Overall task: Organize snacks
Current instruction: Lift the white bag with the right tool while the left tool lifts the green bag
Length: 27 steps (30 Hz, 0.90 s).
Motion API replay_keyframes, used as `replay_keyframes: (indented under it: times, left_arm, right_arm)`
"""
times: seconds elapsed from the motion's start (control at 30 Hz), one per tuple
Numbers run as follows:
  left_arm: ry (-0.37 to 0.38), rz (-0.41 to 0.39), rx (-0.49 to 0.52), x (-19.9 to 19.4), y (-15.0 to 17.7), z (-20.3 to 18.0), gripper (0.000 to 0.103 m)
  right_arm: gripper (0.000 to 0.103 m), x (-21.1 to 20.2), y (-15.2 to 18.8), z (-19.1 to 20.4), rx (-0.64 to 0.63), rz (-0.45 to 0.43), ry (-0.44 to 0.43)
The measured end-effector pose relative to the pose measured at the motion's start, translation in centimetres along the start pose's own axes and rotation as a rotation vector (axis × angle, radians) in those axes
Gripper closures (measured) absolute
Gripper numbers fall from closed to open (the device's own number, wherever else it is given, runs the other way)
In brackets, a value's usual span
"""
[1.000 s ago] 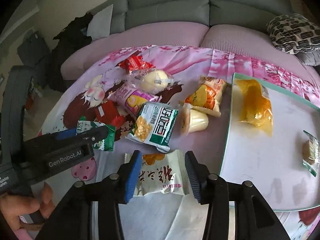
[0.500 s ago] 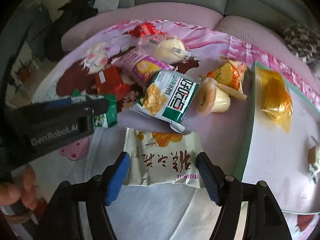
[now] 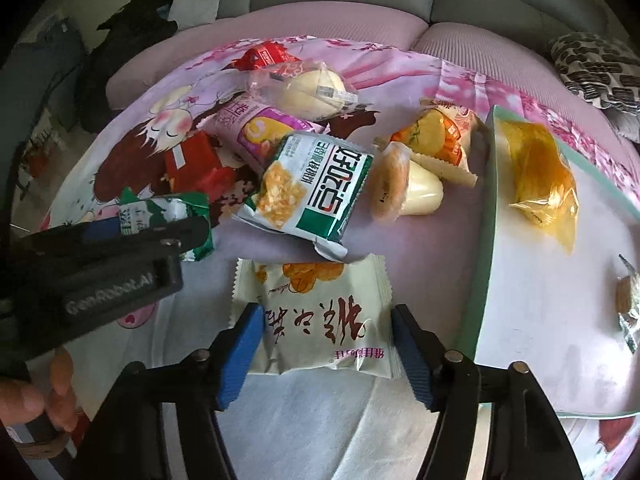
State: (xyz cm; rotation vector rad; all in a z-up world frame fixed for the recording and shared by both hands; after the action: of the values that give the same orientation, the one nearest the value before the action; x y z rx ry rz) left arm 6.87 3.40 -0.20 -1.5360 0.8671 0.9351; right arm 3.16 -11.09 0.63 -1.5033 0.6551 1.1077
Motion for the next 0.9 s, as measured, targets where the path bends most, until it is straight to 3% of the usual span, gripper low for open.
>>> replay_keyframes:
  times: [0.2,0.53,0.9]
  left_arm:
    - [0.014,-0.01,-0.009,-0.1,-0.1,0.1,0.037]
    - [0.029,-0.089,-0.014,-2.6,-0.7,0.3,0.038]
    - [0.041,-0.179,-0.017,-5.0,-1.5,0.1,0.038]
  right_arm:
    - [0.044,-0.6,-0.1,-0.4,0.015,-0.021,-0.021]
    - [0.045,-3.8,-1.0,-0.7,0.044,-0.116,-0.073]
    - [0.045,-5.8,-1.6,-3.2,0.157,-0.181,-0.057]
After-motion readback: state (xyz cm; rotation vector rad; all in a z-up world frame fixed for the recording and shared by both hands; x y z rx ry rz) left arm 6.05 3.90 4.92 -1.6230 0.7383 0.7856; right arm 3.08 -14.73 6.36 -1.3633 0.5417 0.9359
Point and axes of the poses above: each gripper's, at about its wrist camera, not at the fingertips, and x roughly the way its jaws point, z to its left, y to its underside, the point moved 3 cm from there along x, roughly the way its jaws point, and after that the axes turned 3 degrees about y, right-handed, at the moved point
